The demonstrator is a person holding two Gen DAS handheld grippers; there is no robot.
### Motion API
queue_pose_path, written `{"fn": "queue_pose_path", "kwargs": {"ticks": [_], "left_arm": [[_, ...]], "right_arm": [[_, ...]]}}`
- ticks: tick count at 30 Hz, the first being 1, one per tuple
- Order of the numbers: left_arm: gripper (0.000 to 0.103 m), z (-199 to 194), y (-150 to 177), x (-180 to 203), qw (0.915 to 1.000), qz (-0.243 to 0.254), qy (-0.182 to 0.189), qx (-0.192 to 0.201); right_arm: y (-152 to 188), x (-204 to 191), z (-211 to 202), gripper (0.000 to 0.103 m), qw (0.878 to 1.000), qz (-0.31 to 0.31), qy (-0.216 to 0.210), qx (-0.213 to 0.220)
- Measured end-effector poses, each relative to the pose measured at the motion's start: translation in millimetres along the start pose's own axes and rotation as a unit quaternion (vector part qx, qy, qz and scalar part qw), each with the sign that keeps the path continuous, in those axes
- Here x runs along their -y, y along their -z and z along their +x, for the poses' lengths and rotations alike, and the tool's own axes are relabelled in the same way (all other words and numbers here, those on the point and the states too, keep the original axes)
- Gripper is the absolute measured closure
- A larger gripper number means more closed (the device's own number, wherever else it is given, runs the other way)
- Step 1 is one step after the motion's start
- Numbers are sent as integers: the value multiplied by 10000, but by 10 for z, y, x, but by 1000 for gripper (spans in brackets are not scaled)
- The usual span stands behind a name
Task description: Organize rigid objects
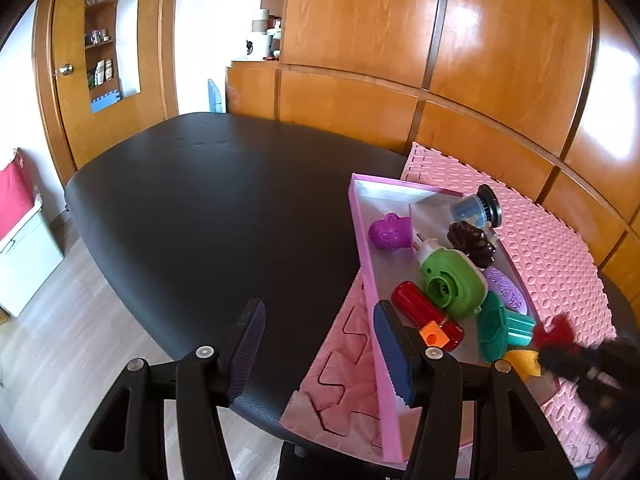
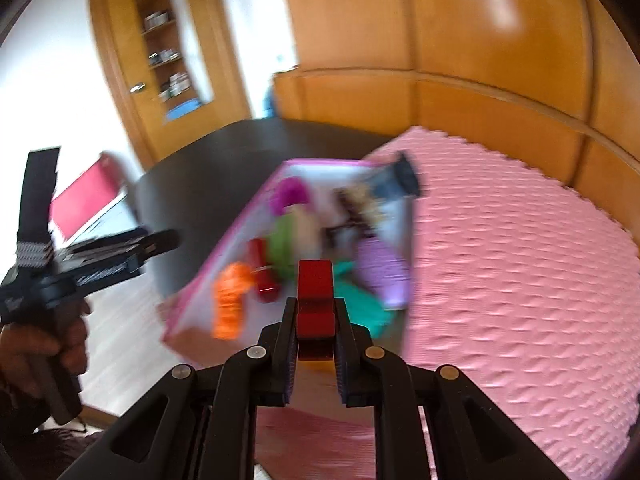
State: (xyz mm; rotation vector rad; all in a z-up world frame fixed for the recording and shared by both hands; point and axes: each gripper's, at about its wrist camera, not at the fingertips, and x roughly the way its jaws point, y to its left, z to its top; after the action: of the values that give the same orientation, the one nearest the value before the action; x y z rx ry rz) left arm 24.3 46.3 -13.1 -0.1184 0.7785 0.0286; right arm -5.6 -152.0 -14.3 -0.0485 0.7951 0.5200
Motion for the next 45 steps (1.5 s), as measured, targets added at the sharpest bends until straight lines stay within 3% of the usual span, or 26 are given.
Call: {"fn": "queue_pose_path", "kwargs": {"ticks": [5,13,19,23,27,31,36,45], "left_arm": [[43,51,44,-17,10000,-12,5,-83],[39,107,72,33,9998,59,36,-165],[35,76,62,84,9998,132,28,-109],[27,35,49,129,9998,190,-11,-38],[19,-33,54,207,9996,271,17,50],[0,-110,71,300,9993,344,-51,140],[0,-173,94,348,9991,334,-153,204],[0,-233,120,419,9990,263,-279,225]], "right_arm": [[102,-172,338,88,9989,-31,-250,-392],[173,-178,634,82,9977,50,-143,-667],[180,-123,564,75,9975,219,-231,-629],[132,-114,346,70,9990,270,-247,-242],[79,-94,99,63,9993,307,106,209],[62,-59,-26,59,9952,393,730,518],[87,92,-8,59,9888,710,1221,478],[97,94,-17,59,9868,715,1360,512]]}}
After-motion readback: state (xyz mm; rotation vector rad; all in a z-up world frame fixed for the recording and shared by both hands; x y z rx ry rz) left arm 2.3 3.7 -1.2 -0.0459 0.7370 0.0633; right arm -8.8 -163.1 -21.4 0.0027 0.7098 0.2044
